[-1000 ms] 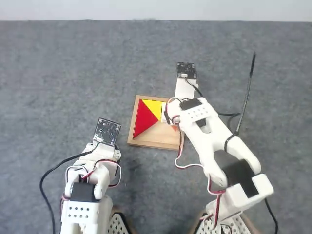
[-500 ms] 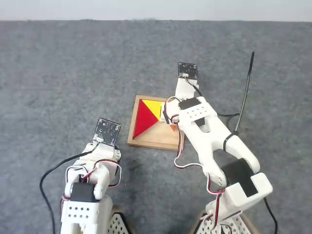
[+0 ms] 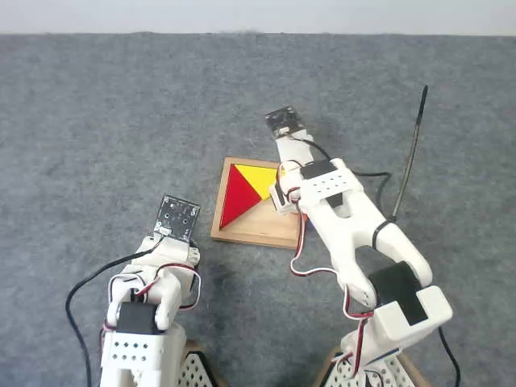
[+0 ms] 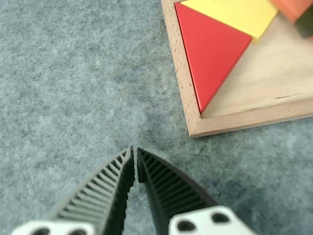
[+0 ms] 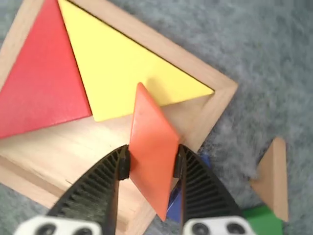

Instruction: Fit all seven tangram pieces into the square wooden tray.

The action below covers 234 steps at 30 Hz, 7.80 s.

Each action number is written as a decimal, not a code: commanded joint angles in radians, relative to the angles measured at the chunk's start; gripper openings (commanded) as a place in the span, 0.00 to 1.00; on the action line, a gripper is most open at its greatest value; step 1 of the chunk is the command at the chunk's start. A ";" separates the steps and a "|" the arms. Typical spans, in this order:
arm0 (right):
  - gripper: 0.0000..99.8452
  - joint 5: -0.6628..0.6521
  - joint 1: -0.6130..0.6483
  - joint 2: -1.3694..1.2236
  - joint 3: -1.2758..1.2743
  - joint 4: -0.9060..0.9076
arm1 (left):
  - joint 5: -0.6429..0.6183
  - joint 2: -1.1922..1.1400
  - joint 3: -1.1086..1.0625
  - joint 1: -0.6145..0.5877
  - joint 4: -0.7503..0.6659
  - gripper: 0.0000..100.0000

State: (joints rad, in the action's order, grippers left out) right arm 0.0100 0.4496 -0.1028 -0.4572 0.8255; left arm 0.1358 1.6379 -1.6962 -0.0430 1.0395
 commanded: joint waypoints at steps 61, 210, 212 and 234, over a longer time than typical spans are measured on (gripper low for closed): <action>0.01 -0.077 -0.030 0.406 -0.338 -0.229 | -0.008 0.012 0.007 -0.003 0.005 0.01; 0.12 -0.140 -0.302 0.504 -0.394 -0.067 | -0.008 0.012 0.007 -0.003 0.005 0.01; 0.12 -0.140 -0.309 0.504 -0.368 -0.074 | -0.008 0.012 0.007 -0.003 0.005 0.01; 0.19 -0.193 -0.245 0.110 -0.069 -0.085 | -0.008 0.012 0.007 -0.003 0.005 0.01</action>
State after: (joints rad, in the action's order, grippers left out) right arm -0.1711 0.1995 0.0261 -0.6045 0.7610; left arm 0.1358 1.6379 -1.6962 -0.0430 1.0395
